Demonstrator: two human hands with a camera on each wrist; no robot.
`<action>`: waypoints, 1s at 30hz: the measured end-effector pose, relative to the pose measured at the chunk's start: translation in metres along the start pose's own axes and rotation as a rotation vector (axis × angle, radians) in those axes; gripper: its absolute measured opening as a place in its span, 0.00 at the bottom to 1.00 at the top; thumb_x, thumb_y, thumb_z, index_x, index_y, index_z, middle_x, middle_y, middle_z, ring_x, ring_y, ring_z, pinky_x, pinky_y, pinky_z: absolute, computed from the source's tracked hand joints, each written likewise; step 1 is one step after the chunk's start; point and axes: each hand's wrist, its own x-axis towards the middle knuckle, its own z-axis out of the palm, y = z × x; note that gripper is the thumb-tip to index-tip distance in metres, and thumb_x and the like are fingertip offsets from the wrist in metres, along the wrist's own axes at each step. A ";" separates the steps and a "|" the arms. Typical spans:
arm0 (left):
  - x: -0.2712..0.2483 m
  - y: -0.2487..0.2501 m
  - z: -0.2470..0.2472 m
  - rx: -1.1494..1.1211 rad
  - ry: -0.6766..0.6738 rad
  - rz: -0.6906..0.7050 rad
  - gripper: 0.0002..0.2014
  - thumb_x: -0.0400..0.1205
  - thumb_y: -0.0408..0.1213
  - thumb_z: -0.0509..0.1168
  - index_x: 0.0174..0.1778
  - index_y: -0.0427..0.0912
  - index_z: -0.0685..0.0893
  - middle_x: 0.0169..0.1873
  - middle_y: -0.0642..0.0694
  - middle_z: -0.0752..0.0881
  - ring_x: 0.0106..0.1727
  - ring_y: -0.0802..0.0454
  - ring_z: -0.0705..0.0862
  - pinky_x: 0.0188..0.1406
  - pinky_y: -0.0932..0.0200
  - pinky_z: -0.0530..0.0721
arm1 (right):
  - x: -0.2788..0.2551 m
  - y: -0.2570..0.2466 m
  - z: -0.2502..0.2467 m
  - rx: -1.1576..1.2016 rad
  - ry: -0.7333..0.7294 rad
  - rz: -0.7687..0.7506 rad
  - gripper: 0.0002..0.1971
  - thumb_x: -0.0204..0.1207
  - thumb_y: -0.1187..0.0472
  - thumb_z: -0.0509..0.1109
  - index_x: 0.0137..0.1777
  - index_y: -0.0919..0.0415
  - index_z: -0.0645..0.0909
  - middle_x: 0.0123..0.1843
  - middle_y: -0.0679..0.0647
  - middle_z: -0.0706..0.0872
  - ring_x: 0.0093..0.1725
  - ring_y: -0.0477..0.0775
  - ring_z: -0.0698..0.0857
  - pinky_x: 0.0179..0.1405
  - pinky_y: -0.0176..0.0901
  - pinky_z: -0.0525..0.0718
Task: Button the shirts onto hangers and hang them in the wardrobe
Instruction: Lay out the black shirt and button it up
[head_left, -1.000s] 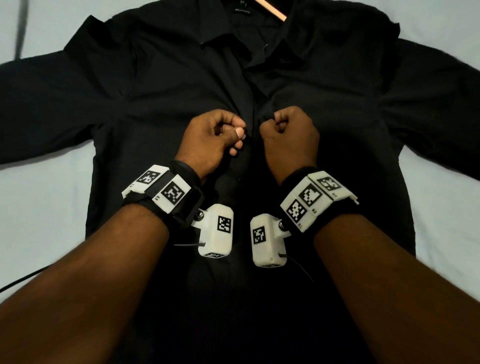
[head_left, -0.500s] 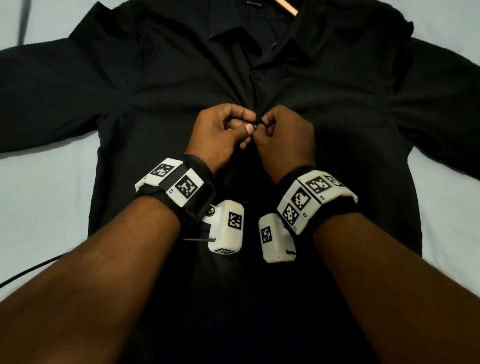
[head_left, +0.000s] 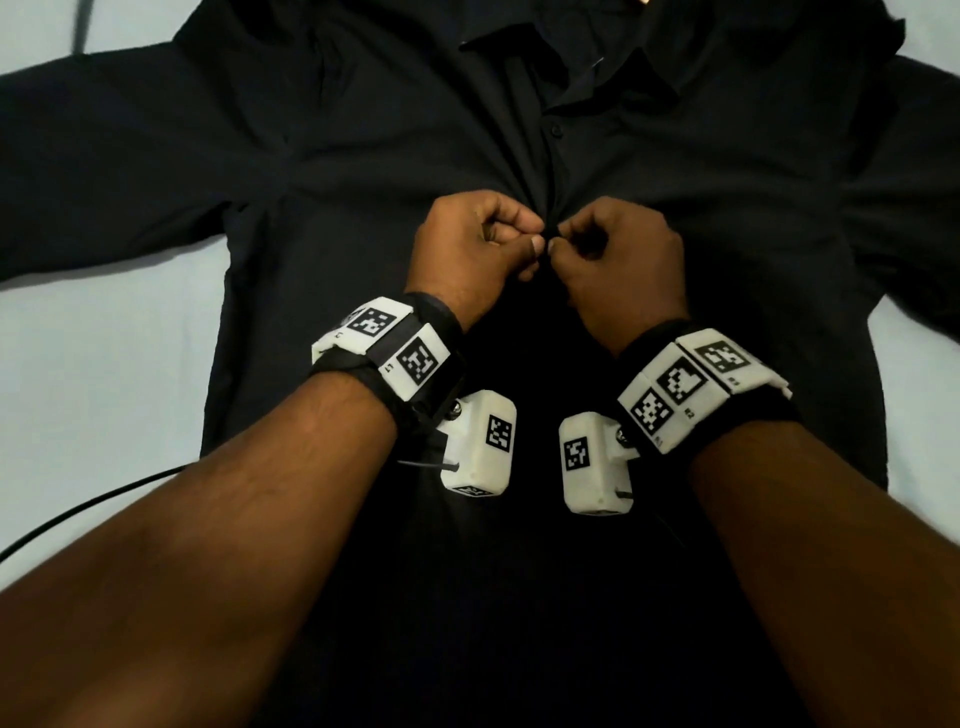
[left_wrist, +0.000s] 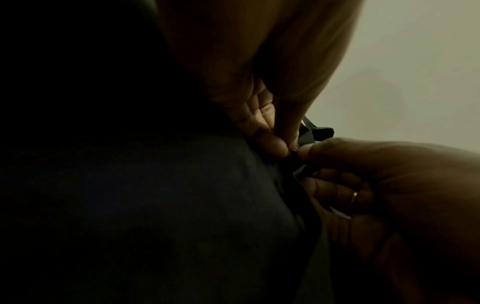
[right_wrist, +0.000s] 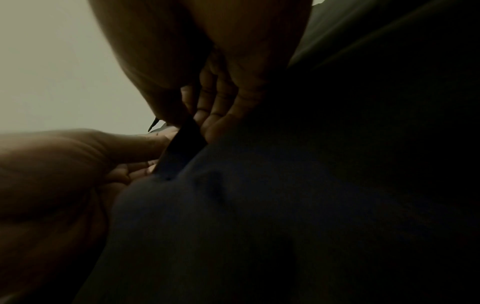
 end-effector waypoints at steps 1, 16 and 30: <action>0.001 0.001 0.000 0.016 0.008 -0.009 0.09 0.77 0.27 0.76 0.38 0.46 0.88 0.29 0.46 0.90 0.32 0.52 0.90 0.44 0.53 0.91 | 0.000 -0.001 -0.001 -0.014 -0.011 -0.016 0.01 0.75 0.58 0.75 0.45 0.52 0.87 0.38 0.44 0.85 0.39 0.42 0.82 0.34 0.21 0.71; 0.003 0.008 -0.004 0.001 -0.007 -0.056 0.07 0.80 0.30 0.75 0.37 0.33 0.87 0.27 0.38 0.88 0.27 0.51 0.86 0.31 0.56 0.87 | -0.003 0.011 -0.010 0.147 -0.156 -0.080 0.11 0.73 0.60 0.72 0.53 0.56 0.92 0.47 0.48 0.93 0.41 0.47 0.91 0.46 0.51 0.91; 0.004 0.004 0.004 0.104 0.051 0.054 0.24 0.72 0.24 0.70 0.54 0.55 0.72 0.23 0.48 0.85 0.26 0.44 0.87 0.33 0.52 0.86 | 0.017 -0.005 -0.004 -0.070 -0.170 -0.056 0.07 0.76 0.60 0.70 0.40 0.59 0.87 0.34 0.51 0.89 0.31 0.50 0.90 0.31 0.40 0.88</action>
